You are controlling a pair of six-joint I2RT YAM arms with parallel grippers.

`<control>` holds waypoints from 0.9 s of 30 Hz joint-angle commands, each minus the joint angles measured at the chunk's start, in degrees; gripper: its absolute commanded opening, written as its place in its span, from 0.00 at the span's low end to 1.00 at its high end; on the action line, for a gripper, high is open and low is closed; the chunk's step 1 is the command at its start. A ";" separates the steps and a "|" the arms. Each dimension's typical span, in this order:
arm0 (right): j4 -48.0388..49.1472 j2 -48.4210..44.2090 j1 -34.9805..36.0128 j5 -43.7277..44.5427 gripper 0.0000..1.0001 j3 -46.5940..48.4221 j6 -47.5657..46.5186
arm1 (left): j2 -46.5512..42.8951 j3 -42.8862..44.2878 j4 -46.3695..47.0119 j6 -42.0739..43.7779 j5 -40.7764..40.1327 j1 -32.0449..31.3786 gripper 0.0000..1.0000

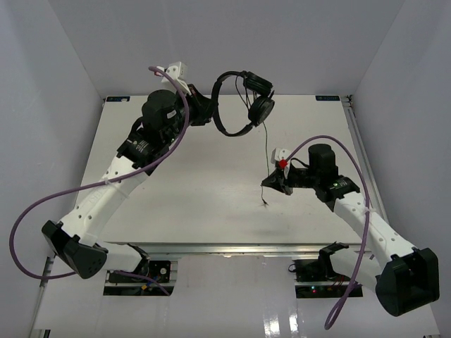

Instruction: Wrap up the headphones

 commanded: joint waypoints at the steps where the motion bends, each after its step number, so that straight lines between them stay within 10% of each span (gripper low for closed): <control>1: -20.27 -2.57 1.55 13.45 0.08 5.65 -11.73 | 3.61 2.93 1.27 -0.59 -3.08 0.66 0.00; 15: -34.90 -1.72 3.22 37.32 0.08 17.83 -24.52 | 23.25 14.40 -1.34 2.19 -4.61 0.81 0.00; 27: -40.75 -0.58 7.88 31.08 0.08 11.79 -26.55 | 29.20 13.98 1.88 -3.50 0.22 0.83 0.00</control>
